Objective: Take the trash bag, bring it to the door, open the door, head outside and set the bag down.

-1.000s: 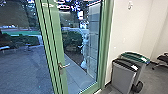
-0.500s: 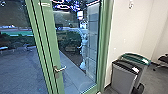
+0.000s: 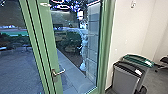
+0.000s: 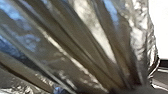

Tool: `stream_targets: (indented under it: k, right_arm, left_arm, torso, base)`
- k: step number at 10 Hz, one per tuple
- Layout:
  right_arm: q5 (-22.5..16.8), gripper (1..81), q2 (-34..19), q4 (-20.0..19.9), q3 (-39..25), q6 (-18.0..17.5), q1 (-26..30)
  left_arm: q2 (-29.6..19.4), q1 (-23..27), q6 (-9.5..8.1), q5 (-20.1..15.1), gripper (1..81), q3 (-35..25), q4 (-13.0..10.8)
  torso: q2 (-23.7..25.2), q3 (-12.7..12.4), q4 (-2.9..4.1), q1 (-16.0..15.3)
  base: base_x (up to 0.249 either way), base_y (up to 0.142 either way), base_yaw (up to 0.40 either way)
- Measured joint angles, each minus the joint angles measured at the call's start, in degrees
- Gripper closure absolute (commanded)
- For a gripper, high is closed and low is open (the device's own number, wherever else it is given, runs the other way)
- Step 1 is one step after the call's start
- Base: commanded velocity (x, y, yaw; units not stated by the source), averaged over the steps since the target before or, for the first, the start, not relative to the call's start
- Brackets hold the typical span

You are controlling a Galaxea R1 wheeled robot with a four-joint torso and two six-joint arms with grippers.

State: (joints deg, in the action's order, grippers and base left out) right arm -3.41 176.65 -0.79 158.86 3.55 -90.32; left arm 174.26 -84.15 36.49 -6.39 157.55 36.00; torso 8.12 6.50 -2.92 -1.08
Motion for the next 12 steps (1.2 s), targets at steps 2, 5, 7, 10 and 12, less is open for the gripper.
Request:
stream_targets:
  k: [2,5,7,10,12]
  right_arm:
    - [-0.02,1.0,0.0,0.05,0.0,0.0,0.0]
    - [-0.02,1.0,0.0,0.05,0.0,0.0,0.0]
    - [-0.02,1.0,0.02,0.05,0.0,0.0,0.0]
    - [-0.02,1.0,0.02,0.05,0.0,0.02,0.0]
    - [0.0,1.0,0.02,0.05,0.0,0.0,0.0]
  left_arm:
    - [0.02,-0.13,0.0,0.0,81.1,0.0,-0.01]
    - [-0.01,-0.18,0.0,0.0,81.1,0.0,-0.01]
    - [-0.01,-0.16,0.0,0.02,81.1,0.0,0.0]
    - [0.0,-0.13,0.0,0.02,81.1,0.0,-0.01]
    - [0.0,-0.13,0.0,0.02,81.1,0.0,-0.01]
  torso:
    - [0.0,0.0,0.0,0.0]
    - [0.02,0.0,0.0,0.02]
    - [0.0,0.0,0.0,0.0]
    - [0.0,0.0,0.0,0.0]
    - [0.0,0.0,0.0,-0.02]
  base:
    - [0.138,0.0,0.0]
    - [0.136,0.0,0.0]
    - [0.135,0.0,0.0]
    - [0.127,0.0,0.0]
    - [0.089,0.0,0.0]
